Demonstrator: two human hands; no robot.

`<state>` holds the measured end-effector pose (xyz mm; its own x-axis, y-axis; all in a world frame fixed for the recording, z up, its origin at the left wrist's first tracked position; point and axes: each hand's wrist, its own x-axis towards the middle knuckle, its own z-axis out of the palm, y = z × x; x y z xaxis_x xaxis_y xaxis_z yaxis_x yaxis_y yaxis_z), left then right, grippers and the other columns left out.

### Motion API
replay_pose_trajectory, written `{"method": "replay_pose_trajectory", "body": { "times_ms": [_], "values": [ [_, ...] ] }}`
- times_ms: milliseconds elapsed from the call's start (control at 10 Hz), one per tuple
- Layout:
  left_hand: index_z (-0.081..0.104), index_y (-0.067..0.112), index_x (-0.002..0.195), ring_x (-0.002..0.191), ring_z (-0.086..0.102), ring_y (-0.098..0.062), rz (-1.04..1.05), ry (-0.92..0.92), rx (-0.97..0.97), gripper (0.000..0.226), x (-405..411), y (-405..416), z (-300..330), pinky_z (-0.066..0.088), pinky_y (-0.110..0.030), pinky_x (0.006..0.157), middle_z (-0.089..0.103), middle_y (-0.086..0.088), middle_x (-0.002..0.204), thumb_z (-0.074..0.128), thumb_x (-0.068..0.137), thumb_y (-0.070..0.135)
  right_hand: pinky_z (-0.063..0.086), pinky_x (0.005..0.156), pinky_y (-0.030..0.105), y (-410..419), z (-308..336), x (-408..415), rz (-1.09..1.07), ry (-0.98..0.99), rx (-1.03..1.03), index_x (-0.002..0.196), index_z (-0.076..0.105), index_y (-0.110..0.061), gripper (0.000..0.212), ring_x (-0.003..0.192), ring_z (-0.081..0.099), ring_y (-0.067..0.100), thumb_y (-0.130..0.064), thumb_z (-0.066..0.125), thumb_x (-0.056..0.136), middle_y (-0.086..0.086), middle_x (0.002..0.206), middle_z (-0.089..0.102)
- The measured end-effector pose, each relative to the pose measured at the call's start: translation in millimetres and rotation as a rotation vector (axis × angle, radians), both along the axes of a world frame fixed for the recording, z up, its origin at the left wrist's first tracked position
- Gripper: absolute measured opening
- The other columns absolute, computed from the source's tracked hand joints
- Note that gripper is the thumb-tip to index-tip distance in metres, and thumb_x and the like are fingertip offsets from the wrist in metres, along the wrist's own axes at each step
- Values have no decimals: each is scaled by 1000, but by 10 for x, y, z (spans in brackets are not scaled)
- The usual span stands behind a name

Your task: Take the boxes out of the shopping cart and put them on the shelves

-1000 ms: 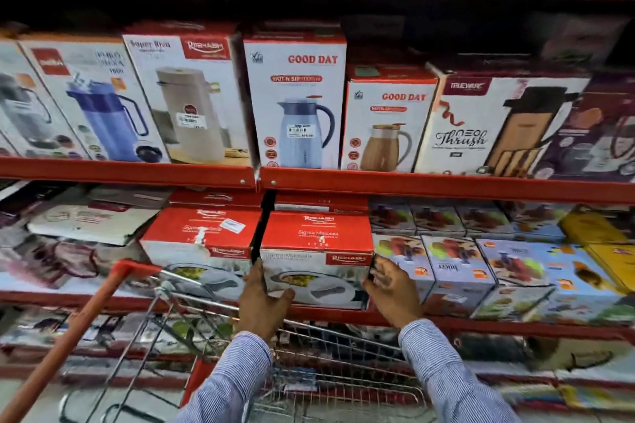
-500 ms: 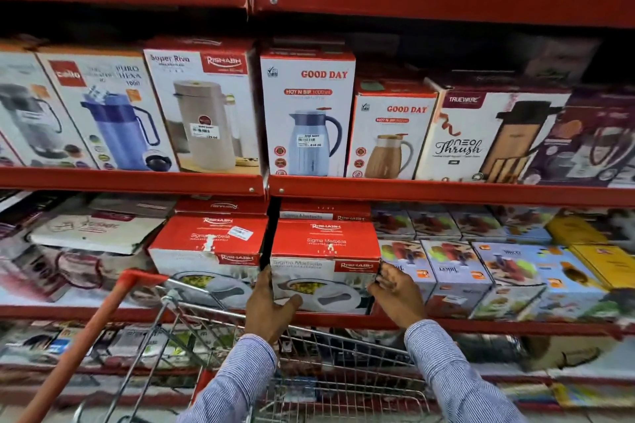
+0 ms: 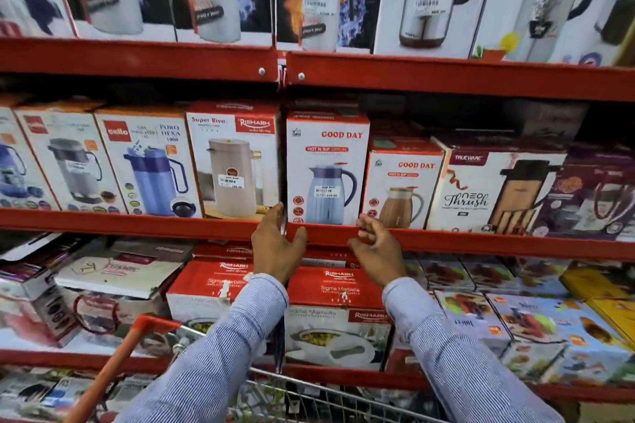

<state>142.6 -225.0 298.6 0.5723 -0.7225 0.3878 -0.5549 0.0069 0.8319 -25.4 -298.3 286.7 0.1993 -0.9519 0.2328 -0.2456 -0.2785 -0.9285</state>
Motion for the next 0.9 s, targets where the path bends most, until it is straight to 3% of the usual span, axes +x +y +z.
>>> {"method": "replay_pose_trajectory", "body": {
  "times_ms": [100, 200, 300, 400, 500, 600, 800, 900],
  "values": [
    [57, 6, 128, 115, 65, -28, -37, -22, 34, 52, 29, -111, 24, 49, -35, 104, 68, -12, 126, 71, 81, 24, 46, 101, 33, -102, 104, 115, -46, 49, 23, 135, 50, -14, 53, 117, 57, 18, -16, 65, 83, 3, 131, 60],
    [48, 4, 138, 124, 60, -27, -93, 4, 77, 65, 74, -208, 5, 47, -43, 108, 63, -13, 136, 71, 80, 24, 43, 98, 26, -145, 125, 180, -87, 46, 20, 137, 48, -13, 55, 115, 58, 18, -16, 63, 84, 4, 133, 59],
    [43, 6, 144, 122, 63, -23, -121, 39, 64, 74, 98, -245, -6, 51, -43, 105, 64, -11, 135, 74, 79, 22, 41, 80, 13, -154, 130, 241, -136, 14, 30, 134, 52, -13, 51, 100, 60, 12, -15, 63, 84, 3, 120, 63],
    [41, 8, 146, 121, 63, -21, -125, 51, 45, 79, 124, -267, -24, 51, -42, 105, 64, -10, 135, 75, 76, 21, 40, 72, 15, -182, 122, 273, -183, -24, 51, 128, 55, -15, 46, 87, 57, 10, -15, 63, 82, 0, 106, 64],
    [42, 7, 146, 119, 64, -19, -117, 52, 56, 79, 148, -276, -35, 49, -36, 107, 65, -9, 134, 75, 75, 19, 44, 79, 26, -207, 100, 279, -185, -31, 80, 125, 54, -18, 45, 94, 60, 17, -16, 64, 82, 3, 108, 64],
    [43, 9, 146, 120, 64, -17, -111, 48, 55, 78, 162, -285, -46, 48, -27, 104, 66, -7, 134, 75, 74, 15, 47, 76, 27, -237, 79, 286, -175, -55, 92, 123, 54, -19, 44, 93, 62, 20, -13, 64, 80, 5, 104, 64],
    [42, 10, 147, 122, 63, -18, -130, 59, 65, 79, 195, -290, -69, 46, -24, 101, 64, -7, 135, 74, 75, 10, 48, 72, 27, -282, 61, 260, -157, -64, 106, 118, 55, -20, 41, 86, 61, 17, -15, 65, 78, -2, 93, 60],
    [45, 9, 144, 121, 64, -19, -130, 54, 56, 74, 158, -247, 8, 50, -29, 103, 66, -6, 133, 74, 76, 12, 53, 88, 37, -233, 106, 239, -129, -41, 112, 123, 54, -19, 45, 97, 62, 20, -16, 66, 79, 2, 104, 61]
  ]
}}
